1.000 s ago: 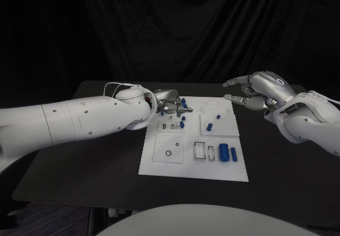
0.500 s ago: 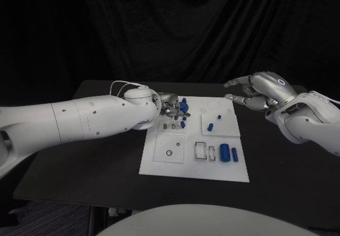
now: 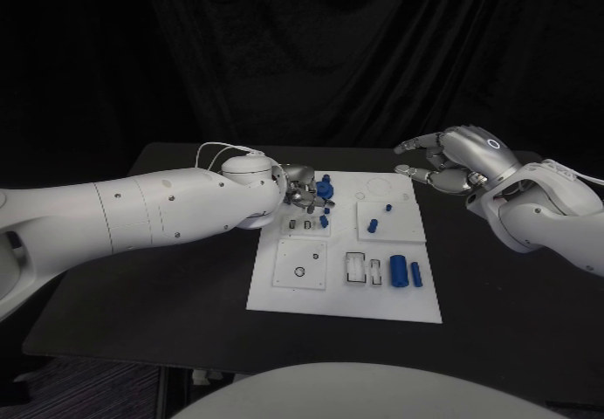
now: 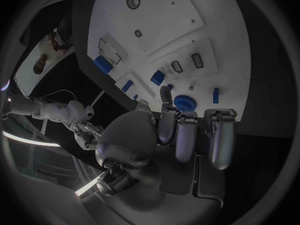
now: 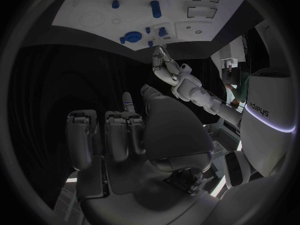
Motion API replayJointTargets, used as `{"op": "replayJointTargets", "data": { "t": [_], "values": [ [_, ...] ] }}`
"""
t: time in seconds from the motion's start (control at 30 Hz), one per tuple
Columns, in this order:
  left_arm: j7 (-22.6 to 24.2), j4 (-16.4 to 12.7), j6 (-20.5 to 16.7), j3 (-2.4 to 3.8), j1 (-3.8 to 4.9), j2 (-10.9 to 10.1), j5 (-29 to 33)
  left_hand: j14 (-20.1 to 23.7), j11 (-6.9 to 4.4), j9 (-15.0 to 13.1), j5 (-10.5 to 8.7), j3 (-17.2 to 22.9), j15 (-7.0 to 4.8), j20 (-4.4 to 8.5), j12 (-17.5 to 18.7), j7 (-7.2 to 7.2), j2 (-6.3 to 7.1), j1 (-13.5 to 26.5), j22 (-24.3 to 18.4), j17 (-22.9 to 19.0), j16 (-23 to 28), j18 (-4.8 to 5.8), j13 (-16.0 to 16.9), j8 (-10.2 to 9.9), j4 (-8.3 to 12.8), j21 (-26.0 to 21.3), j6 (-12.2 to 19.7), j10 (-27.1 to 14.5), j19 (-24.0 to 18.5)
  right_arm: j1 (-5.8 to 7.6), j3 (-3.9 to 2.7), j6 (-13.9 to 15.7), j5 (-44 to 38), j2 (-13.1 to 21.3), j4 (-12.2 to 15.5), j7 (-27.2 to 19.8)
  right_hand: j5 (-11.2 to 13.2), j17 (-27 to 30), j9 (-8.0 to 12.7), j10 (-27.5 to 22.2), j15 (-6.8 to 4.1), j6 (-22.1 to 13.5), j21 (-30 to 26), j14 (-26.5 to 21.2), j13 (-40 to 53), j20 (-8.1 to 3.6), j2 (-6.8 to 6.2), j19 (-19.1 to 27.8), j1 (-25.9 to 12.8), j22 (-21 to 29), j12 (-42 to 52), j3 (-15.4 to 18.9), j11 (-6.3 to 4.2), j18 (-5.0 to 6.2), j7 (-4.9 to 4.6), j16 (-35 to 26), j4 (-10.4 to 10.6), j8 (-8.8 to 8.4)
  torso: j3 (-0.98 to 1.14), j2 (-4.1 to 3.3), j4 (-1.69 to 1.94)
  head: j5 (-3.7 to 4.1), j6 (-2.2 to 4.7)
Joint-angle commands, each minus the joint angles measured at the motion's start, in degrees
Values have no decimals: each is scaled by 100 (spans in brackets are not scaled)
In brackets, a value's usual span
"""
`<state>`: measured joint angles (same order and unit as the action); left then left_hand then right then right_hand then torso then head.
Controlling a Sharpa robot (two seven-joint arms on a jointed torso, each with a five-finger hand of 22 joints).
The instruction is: Assemble the parts on the task board
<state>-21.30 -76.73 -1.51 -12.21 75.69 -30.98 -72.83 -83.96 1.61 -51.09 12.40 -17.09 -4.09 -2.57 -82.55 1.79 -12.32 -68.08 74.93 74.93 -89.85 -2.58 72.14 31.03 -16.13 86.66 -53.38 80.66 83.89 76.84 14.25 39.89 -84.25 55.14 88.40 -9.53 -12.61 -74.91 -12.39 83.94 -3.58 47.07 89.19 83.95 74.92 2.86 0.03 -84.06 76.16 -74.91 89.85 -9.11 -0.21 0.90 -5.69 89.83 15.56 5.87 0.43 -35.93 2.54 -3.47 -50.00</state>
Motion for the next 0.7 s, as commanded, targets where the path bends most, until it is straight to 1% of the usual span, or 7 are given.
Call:
{"op": "replayJointTargets", "data": {
  "t": [0.03,0.27,0.33,0.43,0.5,0.57,0.7],
  "values": [
    [134,32,-21,5,-10,31,-27,-604,-350,-23,-94,11,-24,35,-745,-10,-14,8,801,1507,-15,63,1786,-75,-33,-22,-128,934,22,7,-4,3,-4,11,-8,157,-31,-1509,7,606,23,33,3,605,1508,13,58,-549,1,-1480,15,-31,39,-68,7,17,5,-3,1,4,1,1,0],
    [203,101,-10,5,-32,77,-27,-604,-366,-31,-151,24,-35,46,-745,-31,-42,50,804,1507,-15,63,1786,-143,-38,-26,-244,934,25,7,-4,8,-4,2,-26,170,-31,-1509,7,606,23,33,3,605,1508,13,58,-549,1,-1480,15,-31,39,-68,7,17,5,-3,-10,-15,-21,-27,0],
    [220,122,-4,5,-40,89,-27,-604,-370,-28,-153,26,-38,48,-745,-35,-47,60,805,1507,-15,63,1786,-160,-39,-26,-270,934,25,7,-4,6,-4,-2,-27,172,-31,-1509,7,606,23,33,3,605,1508,13,58,-549,1,-1480,15,-31,39,-68,7,17,5,-3,-14,-16,-23,-28,0],
    [249,163,1,5,-59,110,-27,-604,-377,-8,-165,24,-45,55,-745,-41,-60,101,801,1507,-15,61,1786,-225,-42,-32,-328,934,21,7,-4,3,-4,-8,-28,174,-35,-1509,9,606,26,39,1,605,1508,14,65,-548,6,-1479,15,-37,42,-68,4,17,2,-5,-19,-9,-8,-10,0],
    [268,189,-5,5,-73,123,-27,-604,-379,3,-170,22,-48,58,-745,-44,-63,119,802,1507,-15,61,1786,-256,-42,-33,-354,934,21,7,-4,5,-4,-11,-30,174,-35,-1509,9,606,26,39,1,605,1508,14,65,-548,6,-1479,15,-37,42,-68,4,17,2,-5,-14,-5,6,9,0],
    [283,208,-16,5,-85,134,-27,-604,-381,7,-171,22,-49,59,-745,-45,-66,126,797,1507,-15,60,1786,-270,-42,-36,-366,934,18,7,-4,9,-4,-11,-30,174,-35,-1509,9,606,26,39,1,605,1508,14,65,-548,6,-1479,15,-37,42,-68,4,17,2,-5,-12,-6,9,12,0],
    [309,250,21,5,-124,166,-27,-604,-382,15,-168,26,-50,61,-745,-47,-69,128,786,1507,-15,57,1786,-294,-37,-43,-382,934,8,7,-4,7,-4,-15,-35,180,-37,-1509,10,606,27,43,1,605,1508,15,69,-548,8,-1479,15,-40,44,-68,2,17,1,-5,-15,-3,6,5,0]
  ]
}}
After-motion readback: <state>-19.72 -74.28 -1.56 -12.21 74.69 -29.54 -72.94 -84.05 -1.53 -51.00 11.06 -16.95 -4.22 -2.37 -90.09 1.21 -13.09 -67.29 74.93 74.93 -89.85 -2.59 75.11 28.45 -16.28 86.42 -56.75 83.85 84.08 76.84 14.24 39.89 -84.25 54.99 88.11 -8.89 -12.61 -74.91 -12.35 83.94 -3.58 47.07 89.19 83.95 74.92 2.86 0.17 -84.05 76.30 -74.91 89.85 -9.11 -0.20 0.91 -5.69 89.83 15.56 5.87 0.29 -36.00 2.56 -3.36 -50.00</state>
